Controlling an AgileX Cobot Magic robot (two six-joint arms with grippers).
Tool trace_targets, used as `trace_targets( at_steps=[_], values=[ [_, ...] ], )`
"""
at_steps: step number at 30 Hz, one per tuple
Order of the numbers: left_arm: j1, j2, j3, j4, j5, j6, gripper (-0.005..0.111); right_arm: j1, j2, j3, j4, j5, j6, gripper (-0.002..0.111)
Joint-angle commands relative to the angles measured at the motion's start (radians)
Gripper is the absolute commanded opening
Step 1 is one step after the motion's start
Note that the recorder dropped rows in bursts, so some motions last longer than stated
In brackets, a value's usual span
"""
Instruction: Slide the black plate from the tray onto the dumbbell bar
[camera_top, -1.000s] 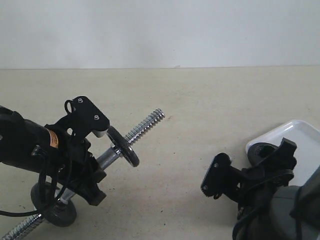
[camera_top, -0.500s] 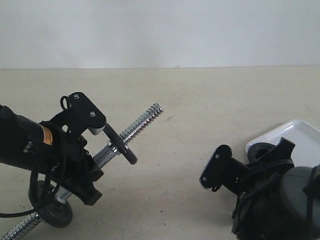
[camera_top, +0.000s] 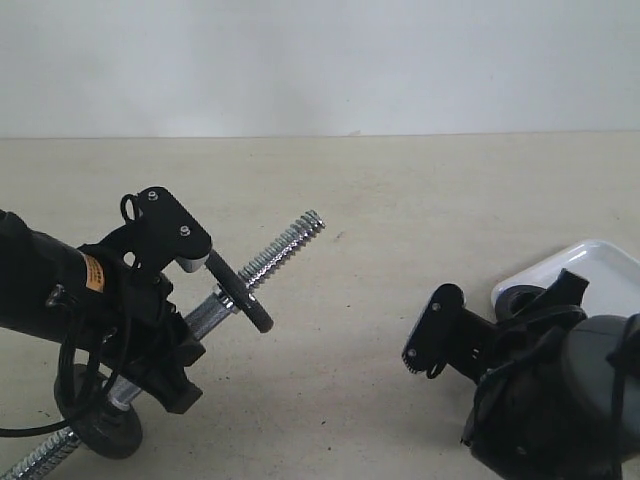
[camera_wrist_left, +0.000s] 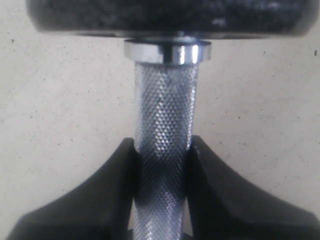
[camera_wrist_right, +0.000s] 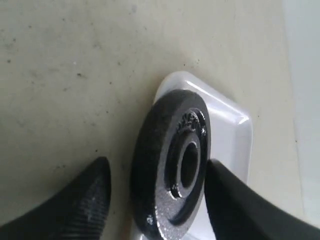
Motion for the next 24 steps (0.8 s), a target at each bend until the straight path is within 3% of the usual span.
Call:
trace_targets(
  at_steps=[1, 6, 24],
  values=[
    [0.001, -0.051, -0.039, -0.008, -0.524, 0.007, 0.004, -0.008, 0.003, -0.002, 0.018, -0.095, -0.026, 0.062],
    [0.001, -0.051, -0.039, -0.008, -0.521, 0.007, 0.004, -0.008, 0.008, -0.002, 0.019, -0.067, -0.026, 0.077],
    [0.001, -0.051, -0.039, -0.008, -0.525, 0.022, 0.004, -0.008, 0.008, -0.002, 0.052, -0.049, 0.07, 0.077]
  ],
)
